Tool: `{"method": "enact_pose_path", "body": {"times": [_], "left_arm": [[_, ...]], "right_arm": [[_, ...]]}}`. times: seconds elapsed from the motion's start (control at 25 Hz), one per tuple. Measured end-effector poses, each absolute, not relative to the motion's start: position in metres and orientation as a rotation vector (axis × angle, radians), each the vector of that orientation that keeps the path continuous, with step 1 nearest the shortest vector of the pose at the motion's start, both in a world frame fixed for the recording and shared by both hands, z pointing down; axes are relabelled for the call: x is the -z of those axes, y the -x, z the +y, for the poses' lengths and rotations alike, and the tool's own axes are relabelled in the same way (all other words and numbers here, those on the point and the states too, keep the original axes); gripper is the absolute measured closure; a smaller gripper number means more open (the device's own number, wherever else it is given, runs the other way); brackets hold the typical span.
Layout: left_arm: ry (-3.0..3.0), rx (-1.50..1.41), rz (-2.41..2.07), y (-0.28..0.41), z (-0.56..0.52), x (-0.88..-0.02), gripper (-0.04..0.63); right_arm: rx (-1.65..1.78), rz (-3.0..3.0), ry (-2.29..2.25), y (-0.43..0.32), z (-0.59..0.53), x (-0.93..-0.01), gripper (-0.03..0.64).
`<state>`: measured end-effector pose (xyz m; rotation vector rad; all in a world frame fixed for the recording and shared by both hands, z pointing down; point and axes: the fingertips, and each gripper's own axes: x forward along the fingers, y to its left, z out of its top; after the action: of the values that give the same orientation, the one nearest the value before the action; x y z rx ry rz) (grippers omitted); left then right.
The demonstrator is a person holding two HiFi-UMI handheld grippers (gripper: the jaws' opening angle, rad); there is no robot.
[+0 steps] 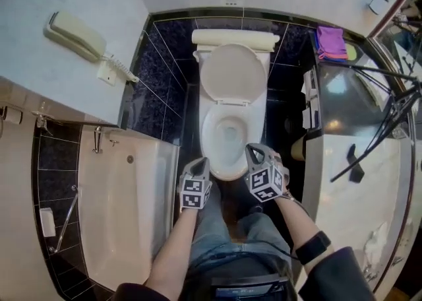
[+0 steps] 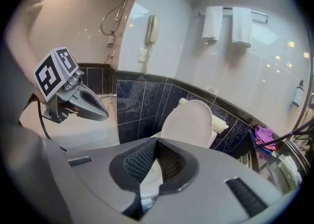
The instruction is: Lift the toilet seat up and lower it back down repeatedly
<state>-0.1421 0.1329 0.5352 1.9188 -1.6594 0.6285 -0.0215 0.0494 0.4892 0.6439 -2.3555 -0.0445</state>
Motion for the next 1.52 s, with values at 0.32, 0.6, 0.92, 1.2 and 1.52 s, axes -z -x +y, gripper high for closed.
{"method": "enact_pose_path", "body": {"times": [0.32,0.6,0.92,1.2,1.52], "left_arm": [[-2.112,-0.637,-1.744,0.144,0.118,-0.389,0.598],[-2.147,-0.524,-1.789,0.154,0.106,-0.322,0.598],[-2.128,-0.403,-1.806,0.166,0.116,-0.298,0.598],[-2.100,-0.356,-1.826,0.170,0.122,-0.295,0.598],[-2.098,-0.374,-1.844,0.167,0.126,-0.299,0.598]], "right_arm": [[-0.030,-2.462,-0.807,-0.004,0.043,-0.370,0.597],[-0.164,-2.462,-1.004,-0.058,0.022,-0.337,0.597],[-0.302,-2.446,-1.144,-0.108,0.023,-0.330,0.597],[-0.342,-2.441,-1.167,-0.120,0.033,-0.337,0.597],[-0.342,-2.435,-1.144,-0.118,0.036,-0.345,0.597]]}}
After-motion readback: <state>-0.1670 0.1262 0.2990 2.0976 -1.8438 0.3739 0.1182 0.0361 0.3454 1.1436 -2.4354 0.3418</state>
